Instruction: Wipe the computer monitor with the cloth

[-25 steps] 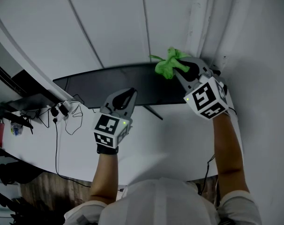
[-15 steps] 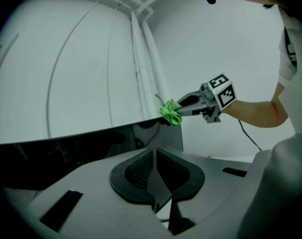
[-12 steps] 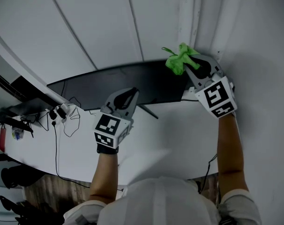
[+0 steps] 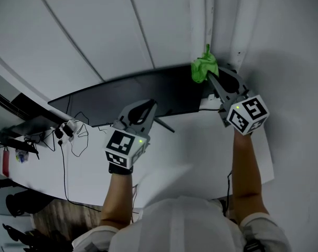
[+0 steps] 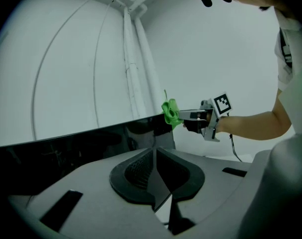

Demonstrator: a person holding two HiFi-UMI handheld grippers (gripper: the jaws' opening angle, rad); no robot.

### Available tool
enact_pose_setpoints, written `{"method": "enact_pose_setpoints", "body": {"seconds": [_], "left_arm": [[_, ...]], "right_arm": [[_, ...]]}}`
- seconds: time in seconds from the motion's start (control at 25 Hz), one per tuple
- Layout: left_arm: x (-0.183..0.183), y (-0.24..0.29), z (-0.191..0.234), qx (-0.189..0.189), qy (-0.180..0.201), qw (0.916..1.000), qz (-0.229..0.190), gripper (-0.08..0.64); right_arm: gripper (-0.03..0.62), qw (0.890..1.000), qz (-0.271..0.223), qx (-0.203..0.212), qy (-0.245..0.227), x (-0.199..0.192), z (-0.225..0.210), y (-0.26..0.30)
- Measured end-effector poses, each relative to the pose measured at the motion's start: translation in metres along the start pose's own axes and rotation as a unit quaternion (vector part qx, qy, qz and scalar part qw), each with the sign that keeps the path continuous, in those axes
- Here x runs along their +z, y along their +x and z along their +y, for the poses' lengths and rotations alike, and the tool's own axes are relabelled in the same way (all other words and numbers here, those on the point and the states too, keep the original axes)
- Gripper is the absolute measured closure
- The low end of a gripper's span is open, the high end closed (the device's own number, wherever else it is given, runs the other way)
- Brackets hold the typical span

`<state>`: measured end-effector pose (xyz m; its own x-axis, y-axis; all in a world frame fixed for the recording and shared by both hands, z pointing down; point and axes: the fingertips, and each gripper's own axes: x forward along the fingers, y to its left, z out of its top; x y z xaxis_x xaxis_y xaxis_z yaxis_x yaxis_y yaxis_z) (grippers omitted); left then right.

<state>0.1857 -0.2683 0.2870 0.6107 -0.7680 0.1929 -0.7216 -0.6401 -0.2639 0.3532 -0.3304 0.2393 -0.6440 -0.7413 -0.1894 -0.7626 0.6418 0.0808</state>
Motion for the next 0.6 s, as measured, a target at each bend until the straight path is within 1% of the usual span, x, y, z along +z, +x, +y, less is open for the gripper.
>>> {"method": "enact_pose_setpoints", "body": {"seconds": [0.08, 0.16, 0.28, 0.36, 0.6], "left_arm": [[-0.002, -0.001, -0.003, -0.005, -0.004, 1.0, 0.004, 0.526], [-0.003, -0.002, -0.007, -0.011, 0.0, 0.9999, 0.002, 0.526], [-0.003, -0.002, -0.01, -0.014, 0.009, 0.9998, -0.006, 0.526], [-0.004, -0.001, -0.01, -0.015, 0.007, 0.9998, -0.006, 0.526], [-0.005, 0.005, -0.008, -0.02, -0.003, 0.9998, -0.002, 0.526]], "right_arm": [[0.508, 0.998, -0.031, 0.009, 0.055, -0.009, 0.0, -0.004], [0.508, 0.996, -0.043, 0.016, 0.079, -0.021, 0.004, -0.005], [0.508, 0.994, -0.05, 0.025, 0.091, -0.033, 0.008, -0.007], [0.508, 0.993, -0.051, 0.029, 0.099, -0.037, 0.007, -0.007], [0.508, 0.994, -0.018, 0.035, 0.099, -0.059, 0.005, -0.006]]}}
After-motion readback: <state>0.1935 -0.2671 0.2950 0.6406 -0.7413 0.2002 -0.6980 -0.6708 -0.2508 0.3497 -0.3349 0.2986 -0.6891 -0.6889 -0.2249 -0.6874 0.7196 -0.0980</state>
